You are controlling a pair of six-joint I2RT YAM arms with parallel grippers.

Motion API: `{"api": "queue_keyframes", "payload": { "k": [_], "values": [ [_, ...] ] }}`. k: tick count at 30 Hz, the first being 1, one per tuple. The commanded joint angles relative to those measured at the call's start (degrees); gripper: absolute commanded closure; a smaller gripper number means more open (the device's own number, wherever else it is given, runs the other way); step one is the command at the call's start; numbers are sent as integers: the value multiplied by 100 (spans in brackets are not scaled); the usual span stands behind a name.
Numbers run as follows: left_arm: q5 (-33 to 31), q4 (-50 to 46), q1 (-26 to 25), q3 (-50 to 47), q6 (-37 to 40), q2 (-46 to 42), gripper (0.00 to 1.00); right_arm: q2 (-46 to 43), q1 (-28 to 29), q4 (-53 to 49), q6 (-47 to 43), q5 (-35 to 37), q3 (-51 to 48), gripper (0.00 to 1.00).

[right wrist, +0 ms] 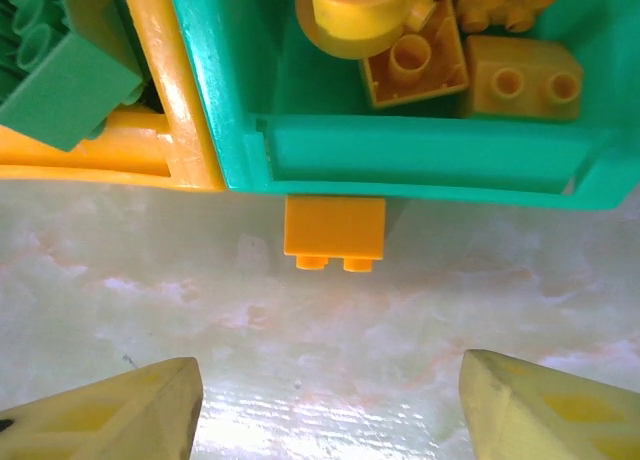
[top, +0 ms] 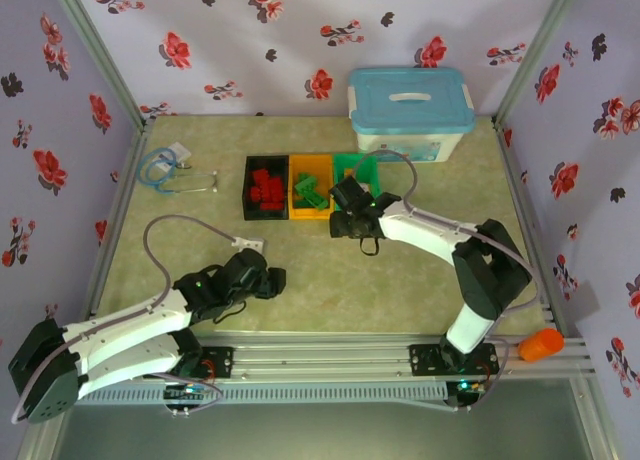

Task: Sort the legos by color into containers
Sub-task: Pick up the lego from the center of the table.

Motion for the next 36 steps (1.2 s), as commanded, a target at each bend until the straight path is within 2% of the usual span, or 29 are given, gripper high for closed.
{"api": "queue_keyframes", "payload": {
  "k": [1,10,22,26,30,36],
  "values": [
    [3,-38,63,205,-127,-44,30,319,12,357,166,-64,-3,35],
    [-43,-288,80,3,-215,-436,30,997,3,140,222,306,453,42],
    [-59,-246,93,-62,-203,-512,30,1407,2,-33,238,609,787,45],
    [-60,-216,89,-57,-213,-512,31,1440,11,-79,271,718,830,53],
    [-61,-180,89,-49,-191,-523,31,1344,62,-112,317,799,778,66],
    [-65,-66,91,-14,-122,-434,32,992,350,-549,364,1292,814,77]
  ]
}}
